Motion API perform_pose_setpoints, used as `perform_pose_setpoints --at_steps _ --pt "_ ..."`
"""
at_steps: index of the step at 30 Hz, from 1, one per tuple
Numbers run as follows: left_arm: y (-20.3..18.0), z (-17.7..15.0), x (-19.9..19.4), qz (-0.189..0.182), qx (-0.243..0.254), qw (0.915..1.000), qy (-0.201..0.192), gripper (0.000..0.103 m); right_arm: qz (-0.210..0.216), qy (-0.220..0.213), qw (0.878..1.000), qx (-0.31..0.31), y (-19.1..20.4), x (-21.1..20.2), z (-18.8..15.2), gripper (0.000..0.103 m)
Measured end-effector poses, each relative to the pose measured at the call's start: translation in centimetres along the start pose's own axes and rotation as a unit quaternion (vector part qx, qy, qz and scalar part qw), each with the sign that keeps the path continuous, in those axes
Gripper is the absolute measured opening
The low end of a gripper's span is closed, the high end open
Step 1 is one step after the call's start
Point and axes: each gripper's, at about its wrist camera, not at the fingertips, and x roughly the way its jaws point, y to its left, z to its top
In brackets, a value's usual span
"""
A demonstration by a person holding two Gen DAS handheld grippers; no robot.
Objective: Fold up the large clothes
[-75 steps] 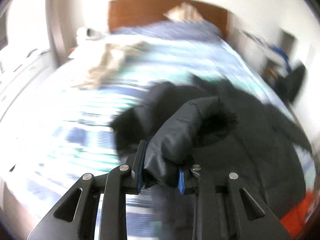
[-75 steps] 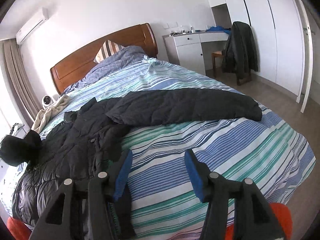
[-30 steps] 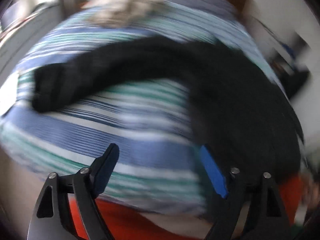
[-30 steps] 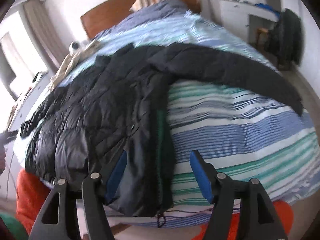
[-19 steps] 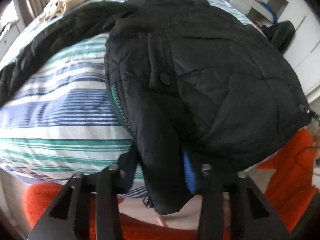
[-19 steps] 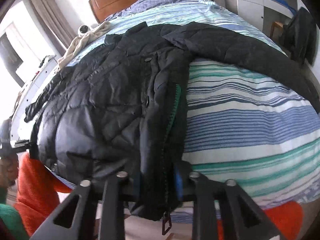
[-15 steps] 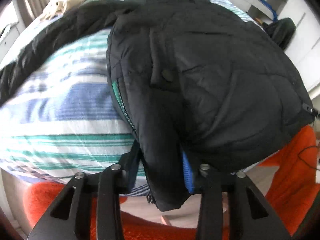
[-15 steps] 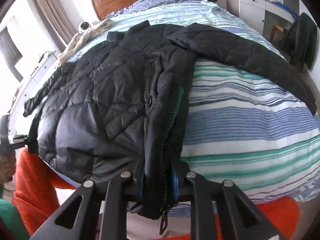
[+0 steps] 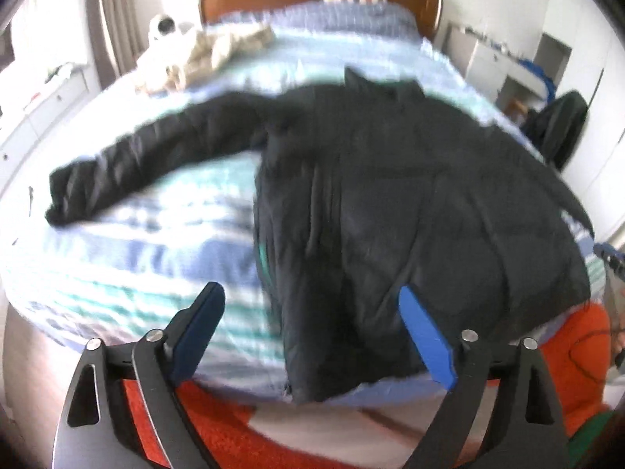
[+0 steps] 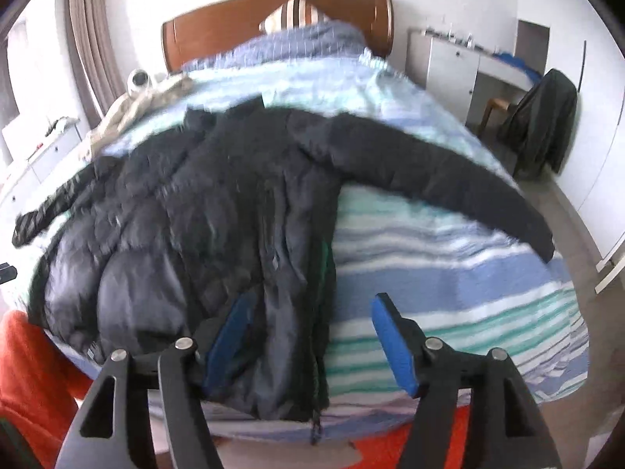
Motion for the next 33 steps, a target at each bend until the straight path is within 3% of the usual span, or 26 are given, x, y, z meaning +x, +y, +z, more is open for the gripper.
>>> perform_pose_setpoints --at_steps 4,7,10,13,17,25,27,29,33 --pt "-1.7 2.0 -1.5 0.017 -0.011 0.9971 -0.073 0.098 0.045 -0.019 0.999 0.0 1.2 -0.8 1.0 0.07" --pt "-3.1 2.6 -1.4 0.019 0.004 0.9942 -0.105 0.098 0.063 -0.028 0.998 0.001 2.1 -1.3 1.0 0.07" --pt "-4.7 2.6 -0.5 -0.018 0.032 0.9964 -0.077 0.098 0.063 -0.034 0.997 0.0 2.8 -1.7 0.4 0.07" --pt "-6.5 1.5 0.0 -0.028 0.044 0.9972 -0.052 0.098 0.072 -0.04 0.997 0.007 3.3 -1.7 0.3 0.07" --pt "-8.5 0.0 1.1 -0.055 0.067 0.9959 0.025 0.098 0.083 -0.043 0.996 0.005 4.0 -1.6 0.0 0.07" --pt "-8.9 0.2 -1.6 -0.043 0.053 0.9975 -0.02 0.102 0.072 -0.057 0.996 -0.019 6.0 -1.7 1.2 0.07" --pt "-8.6 0.6 -2.1 -0.038 0.053 0.9974 -0.031 0.102 0.053 -0.066 0.996 -0.026 6.4 -2.0 1.5 0.072" --pt "-8.2 0.9 -2.2 -0.026 0.057 0.9971 -0.043 0.102 0.027 -0.083 0.996 -0.031 6.9 -2.6 1.7 0.081" --pt "-8.8 0.9 -2.3 0.006 0.085 0.9952 -0.048 0.102 0.0 -0.086 0.995 -0.049 7.9 -2.8 1.7 0.082"
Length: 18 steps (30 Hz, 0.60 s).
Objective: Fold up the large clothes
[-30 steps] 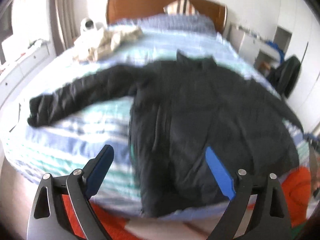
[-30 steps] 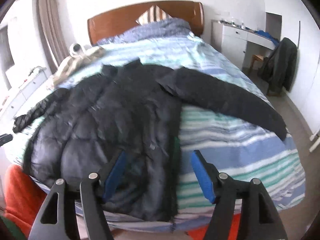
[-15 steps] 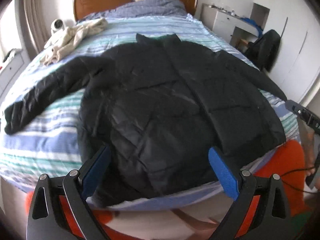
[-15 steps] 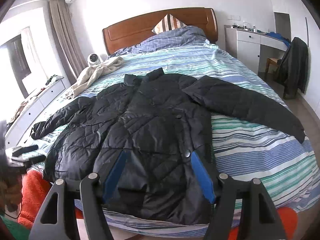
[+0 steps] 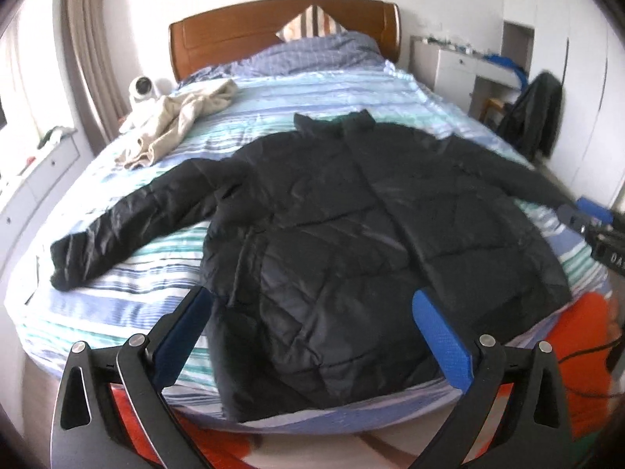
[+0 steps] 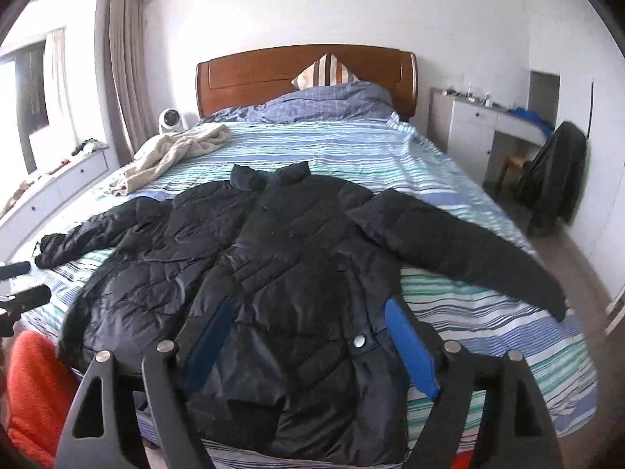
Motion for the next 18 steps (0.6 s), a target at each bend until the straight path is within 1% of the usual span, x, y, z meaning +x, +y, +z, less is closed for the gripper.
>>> perform_pose_setpoints --at_steps 2,6,7,9,15,18 --pt "-0.1 -0.2 -0.1 -0.012 -0.004 0.9999 -0.003 0.102 -0.004 0.01 1.0 -0.015 0.6 0.4 -0.1 0.082" --pt "0.1 -0.2 0.0 -0.068 -0.032 0.9972 -0.001 0.102 -0.006 0.014 1.0 -0.024 1.2 0.4 -0.6 0.082" --pt "0.0 -0.1 0.1 -0.069 -0.036 0.9969 -0.002 0.102 -0.004 0.016 1.0 -0.022 1.3 0.3 -0.8 0.082" --pt "-0.2 0.0 0.2 -0.061 -0.032 0.9976 -0.005 0.102 0.0 0.02 1.0 -0.021 1.4 0.4 -1.2 0.082" --pt "-1.4 0.1 -0.2 -0.02 0.009 0.9994 -0.026 0.102 -0.002 0.035 0.999 -0.029 2.1 1.1 -2.0 0.082" --pt "-1.5 0.0 0.0 -0.013 0.01 0.9995 -0.027 0.102 0.004 0.039 0.999 -0.031 2.8 1.3 -2.0 0.082"
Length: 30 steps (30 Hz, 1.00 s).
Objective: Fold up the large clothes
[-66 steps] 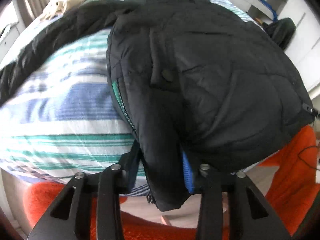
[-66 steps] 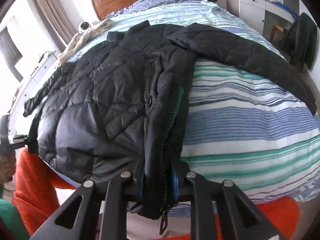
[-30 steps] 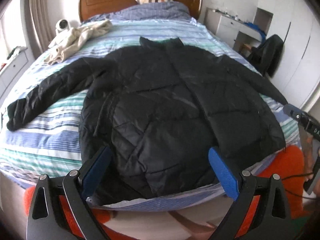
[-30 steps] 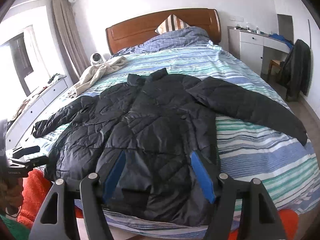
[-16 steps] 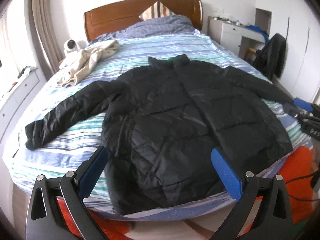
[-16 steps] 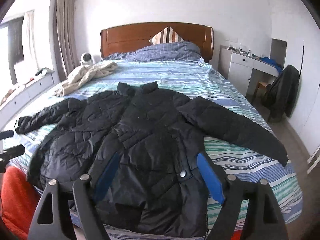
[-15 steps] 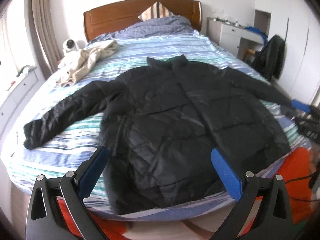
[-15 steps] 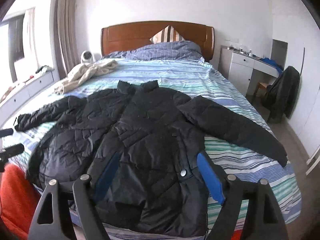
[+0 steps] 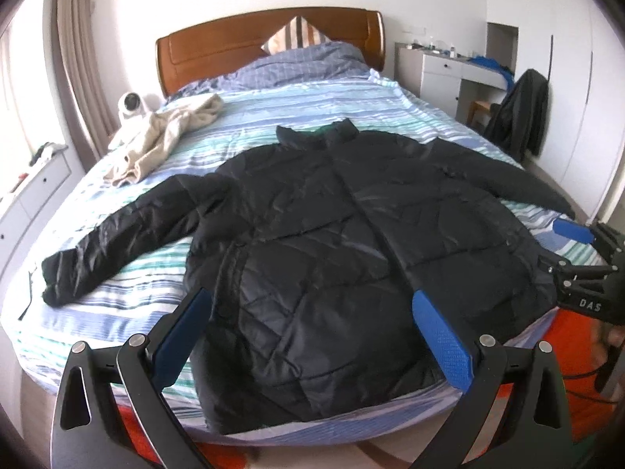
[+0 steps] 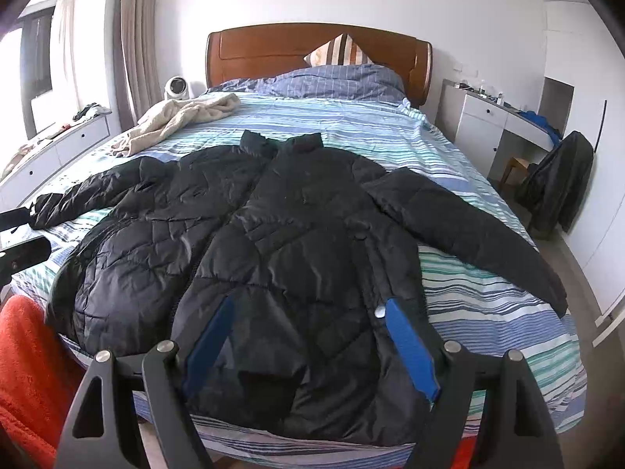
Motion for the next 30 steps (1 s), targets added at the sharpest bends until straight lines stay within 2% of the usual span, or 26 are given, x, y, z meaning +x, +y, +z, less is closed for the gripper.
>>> perform_pose_setpoints --at_steps 11,15,18,23,30 --pt "1.1 -0.3 0.9 0.006 -0.023 0.9996 0.011 0.102 0.008 0.006 1.0 -0.02 1.7 0.3 -0.3 0.082" --pt "1.3 -0.5 1.3 0.008 -0.039 0.999 0.018 0.102 0.003 0.005 1.0 -0.014 1.2 0.1 -0.2 0.082" --pt "1.4 -0.6 1.5 0.001 -0.051 0.9982 0.031 0.102 0.015 0.008 1.0 0.004 0.3 0.2 -0.5 0.082" --pt "1.0 -0.5 1.3 0.013 -0.042 0.9986 0.028 0.102 0.026 0.025 0.999 0.021 -0.5 0.9 -1.4 0.082" --pt "0.5 0.1 1.1 0.005 -0.044 0.9988 0.021 0.102 0.021 0.005 0.999 0.036 -1.8 0.4 -1.4 0.082"
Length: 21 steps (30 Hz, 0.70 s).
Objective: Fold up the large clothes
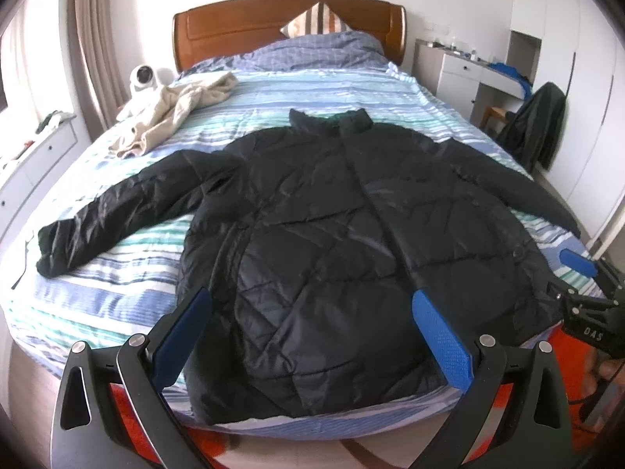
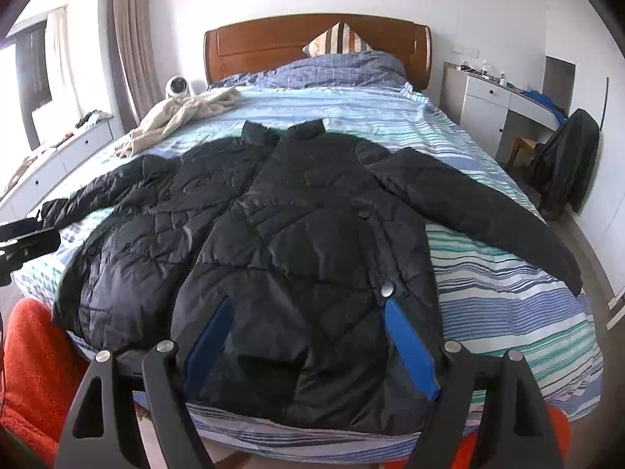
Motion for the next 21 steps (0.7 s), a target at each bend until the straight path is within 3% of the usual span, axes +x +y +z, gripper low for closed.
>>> perform_pose_setpoints --at_steps 5,10,14,18,21 --pt "-0.5 0.3 0.3 0.0 0.01 1.0 -0.001 0.102 0.023 0.023 0.999 0.019 -1.0 0.7 0.1 0.082" --pt "-0.3 0.6 0.1 -0.001 0.004 1.0 -0.007 0.102 0.061 -0.016 0.996 0.071 -3.0 -0.6 0.6 0.082" --pt "-0.1 0.5 0.6 0.01 0.004 0.9999 0.003 0.102 0.017 -0.035 0.996 0.082 -6.2 -0.7 1.6 0.082" --pt "0.2 0.6 0.3 0.011 -0.002 0.9999 0.001 0.102 -0.039 -0.083 0.985 0.143 -14.8 -0.9 3.5 0.082" --pt "0.2 0.6 0.4 0.02 -0.003 0.9998 0.0 0.102 -0.08 -0.092 0.962 0.243 -23.8 0.5 3.2 0.082"
